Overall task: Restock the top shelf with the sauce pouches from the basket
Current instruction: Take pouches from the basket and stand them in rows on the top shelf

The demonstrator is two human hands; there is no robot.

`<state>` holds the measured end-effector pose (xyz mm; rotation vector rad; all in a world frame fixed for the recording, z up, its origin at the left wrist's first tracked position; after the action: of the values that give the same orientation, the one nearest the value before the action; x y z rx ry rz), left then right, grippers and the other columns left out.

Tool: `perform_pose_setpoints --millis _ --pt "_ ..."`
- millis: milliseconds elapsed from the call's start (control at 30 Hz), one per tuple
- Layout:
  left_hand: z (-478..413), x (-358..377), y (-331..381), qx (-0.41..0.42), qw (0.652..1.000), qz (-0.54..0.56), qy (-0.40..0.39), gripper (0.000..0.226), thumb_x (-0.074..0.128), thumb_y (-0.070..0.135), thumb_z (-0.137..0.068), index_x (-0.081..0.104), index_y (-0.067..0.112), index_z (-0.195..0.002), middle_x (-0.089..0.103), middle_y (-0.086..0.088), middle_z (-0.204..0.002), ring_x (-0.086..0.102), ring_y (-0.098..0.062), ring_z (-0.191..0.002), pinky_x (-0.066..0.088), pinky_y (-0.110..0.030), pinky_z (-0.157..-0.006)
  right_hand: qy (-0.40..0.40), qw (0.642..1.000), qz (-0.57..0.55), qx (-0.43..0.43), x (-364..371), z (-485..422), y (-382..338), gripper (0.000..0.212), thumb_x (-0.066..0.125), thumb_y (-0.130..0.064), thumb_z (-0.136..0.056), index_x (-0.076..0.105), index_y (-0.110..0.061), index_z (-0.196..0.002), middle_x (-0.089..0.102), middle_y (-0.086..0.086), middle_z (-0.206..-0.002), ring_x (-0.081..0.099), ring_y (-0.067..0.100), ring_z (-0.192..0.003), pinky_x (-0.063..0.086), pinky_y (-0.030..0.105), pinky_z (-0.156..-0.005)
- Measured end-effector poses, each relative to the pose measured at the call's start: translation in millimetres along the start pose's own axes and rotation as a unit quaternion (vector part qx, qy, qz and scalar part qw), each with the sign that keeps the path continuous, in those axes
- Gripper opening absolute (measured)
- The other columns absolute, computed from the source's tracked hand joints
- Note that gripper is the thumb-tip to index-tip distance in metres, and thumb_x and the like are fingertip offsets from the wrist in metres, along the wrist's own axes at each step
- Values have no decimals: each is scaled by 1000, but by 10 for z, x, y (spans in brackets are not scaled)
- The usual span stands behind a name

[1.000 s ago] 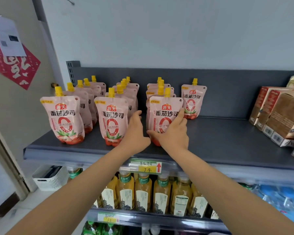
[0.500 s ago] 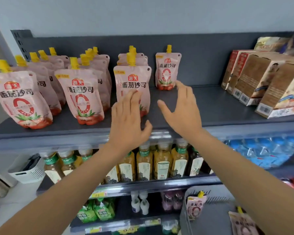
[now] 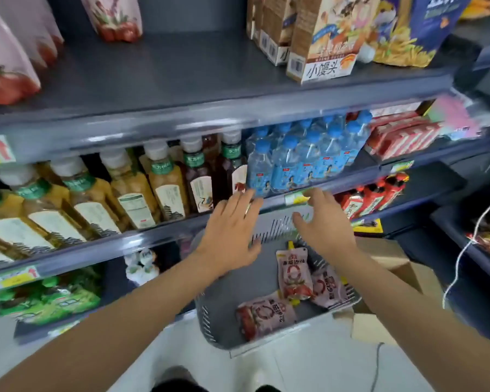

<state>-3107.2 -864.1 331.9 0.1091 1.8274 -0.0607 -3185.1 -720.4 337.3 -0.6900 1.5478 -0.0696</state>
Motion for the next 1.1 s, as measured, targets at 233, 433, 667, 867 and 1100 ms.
perform_pose_setpoints --millis 233,433,667,867,1100 --pt "361 1370 234 -66 965 15 -254 85 56 51 -84 18 10 -148 17 -13 -154 17 -31 -141 25 -43 -113 -226 957 48 176 1253 260 1051 60 58 -29 -90 30 -7 -139 37 18 -141 42 37 -127 40 43 -99" --pt "508 1952 168 -91 939 4 -333 96 64 50 -81 11 7 -148 12 -15 -154 14 -32 -141 16 -45 -115 -262 933 104 223 1938 174 1439 74 58 -31 -88 19 -3 -145 32 20 -143 35 40 -130 34 47 -104" --pt "606 2293 200 -100 928 24 -359 76 60 40 -86 24 8 -144 24 -15 -147 20 -30 -138 27 -40 -109 -289 904 183 255 2628 135 1625 98 57 -51 -84 3 -1 -149 9 29 -151 30 46 -132 31 52 -105" --pt "707 2559 302 -55 900 68 -427 54 60 29 -87 40 14 -135 49 -11 -132 46 -28 -121 34 -39 -101 -295 894 202 270 2737 103 1616 102 62 -45 -82 -1 -2 -149 3 29 -151 29 47 -131 36 53 -100" --pt "1024 2917 600 13 855 133 -500 84 62 58 -79 25 28 -148 32 -8 -146 32 -29 -132 26 -42 -110 -316 896 53 306 2572 -4 1610 105 80 -40 -65 20 -4 -144 24 22 -143 37 41 -128 42 49 -100"
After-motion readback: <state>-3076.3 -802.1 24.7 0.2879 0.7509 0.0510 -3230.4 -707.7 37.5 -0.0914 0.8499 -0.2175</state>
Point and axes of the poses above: each hand's wrist, its own z-axis away from the middle knuckle, its own x-axis out of the palm, y = z × x, the point moved 8 cm from there along -z, towards the middle knuckle
